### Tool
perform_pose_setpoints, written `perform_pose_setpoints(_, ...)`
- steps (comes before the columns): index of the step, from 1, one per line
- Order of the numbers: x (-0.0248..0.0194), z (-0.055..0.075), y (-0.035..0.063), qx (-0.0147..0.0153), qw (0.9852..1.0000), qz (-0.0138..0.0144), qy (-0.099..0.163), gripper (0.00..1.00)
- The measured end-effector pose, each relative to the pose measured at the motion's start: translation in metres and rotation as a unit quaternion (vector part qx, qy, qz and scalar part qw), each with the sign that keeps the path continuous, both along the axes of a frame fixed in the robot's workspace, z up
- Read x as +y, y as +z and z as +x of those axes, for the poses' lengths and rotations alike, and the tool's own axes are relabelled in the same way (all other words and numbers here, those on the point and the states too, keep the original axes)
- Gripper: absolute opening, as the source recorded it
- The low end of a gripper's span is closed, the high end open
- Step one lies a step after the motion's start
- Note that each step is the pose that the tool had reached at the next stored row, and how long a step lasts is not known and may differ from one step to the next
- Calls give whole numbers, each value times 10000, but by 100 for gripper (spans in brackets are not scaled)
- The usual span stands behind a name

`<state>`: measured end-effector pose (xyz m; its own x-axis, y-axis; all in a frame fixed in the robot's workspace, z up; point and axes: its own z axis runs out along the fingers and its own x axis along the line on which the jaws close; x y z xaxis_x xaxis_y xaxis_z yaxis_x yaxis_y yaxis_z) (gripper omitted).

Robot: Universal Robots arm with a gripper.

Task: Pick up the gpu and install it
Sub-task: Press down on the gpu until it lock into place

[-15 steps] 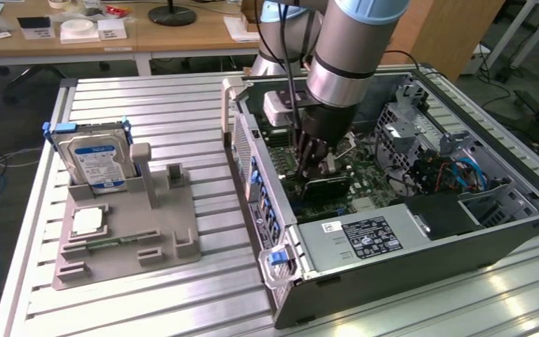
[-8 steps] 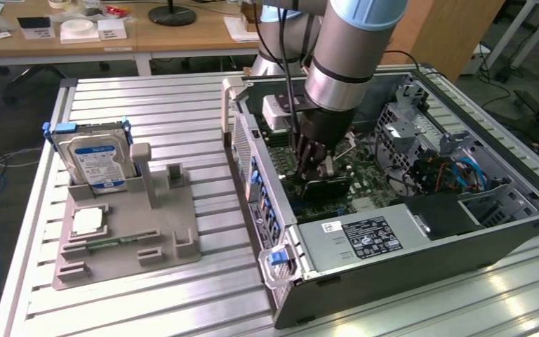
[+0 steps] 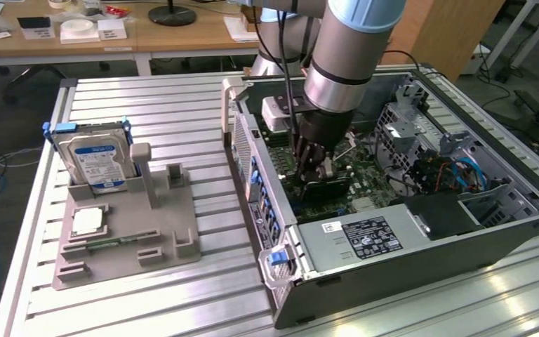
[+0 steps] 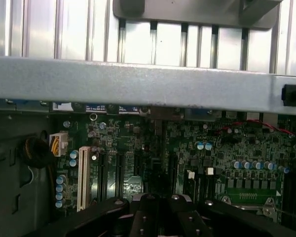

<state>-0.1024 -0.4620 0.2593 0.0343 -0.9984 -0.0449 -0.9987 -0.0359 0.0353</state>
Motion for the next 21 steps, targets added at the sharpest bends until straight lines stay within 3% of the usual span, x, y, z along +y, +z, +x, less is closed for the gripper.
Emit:
perform_pose_setpoints(2, 4, 4, 33, -16, 10000, 21, 1, 11)
perform_pose_setpoints(4, -2, 0, 70, -4, 10000, 7, 1, 11)
perform_pose_setpoints(7, -1, 0, 73, -21, 10000, 9, 0, 11)
perform_pose_setpoints(21, -2, 17, 76, -32, 10000, 7, 0, 11)
